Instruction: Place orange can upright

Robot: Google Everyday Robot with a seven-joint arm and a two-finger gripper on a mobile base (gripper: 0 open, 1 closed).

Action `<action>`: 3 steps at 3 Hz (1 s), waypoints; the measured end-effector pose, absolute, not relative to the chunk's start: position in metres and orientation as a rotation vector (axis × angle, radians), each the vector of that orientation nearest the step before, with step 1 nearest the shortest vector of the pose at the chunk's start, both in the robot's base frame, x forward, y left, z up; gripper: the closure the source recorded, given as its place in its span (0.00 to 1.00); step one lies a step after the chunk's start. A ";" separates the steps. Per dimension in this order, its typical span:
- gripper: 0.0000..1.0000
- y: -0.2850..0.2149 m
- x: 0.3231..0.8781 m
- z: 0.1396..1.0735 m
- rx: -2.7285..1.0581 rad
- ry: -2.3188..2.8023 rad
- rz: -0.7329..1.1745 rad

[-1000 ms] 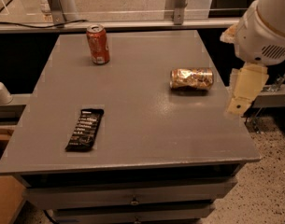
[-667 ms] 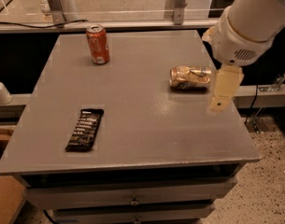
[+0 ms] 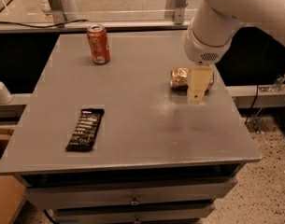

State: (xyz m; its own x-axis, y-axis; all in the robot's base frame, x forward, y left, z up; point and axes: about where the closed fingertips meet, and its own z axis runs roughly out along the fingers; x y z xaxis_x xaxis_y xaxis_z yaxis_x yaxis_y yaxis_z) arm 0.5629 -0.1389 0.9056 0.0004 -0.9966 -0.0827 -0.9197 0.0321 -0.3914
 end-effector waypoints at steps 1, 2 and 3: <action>0.00 -0.141 0.596 0.888 -1.952 2.024 -0.368; 0.00 -0.151 0.624 0.868 -1.930 2.114 -0.358; 0.00 -0.161 0.638 0.853 -1.912 2.193 -0.339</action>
Offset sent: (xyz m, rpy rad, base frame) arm 0.0952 -0.0264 -0.0597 -0.0711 0.1048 -0.1566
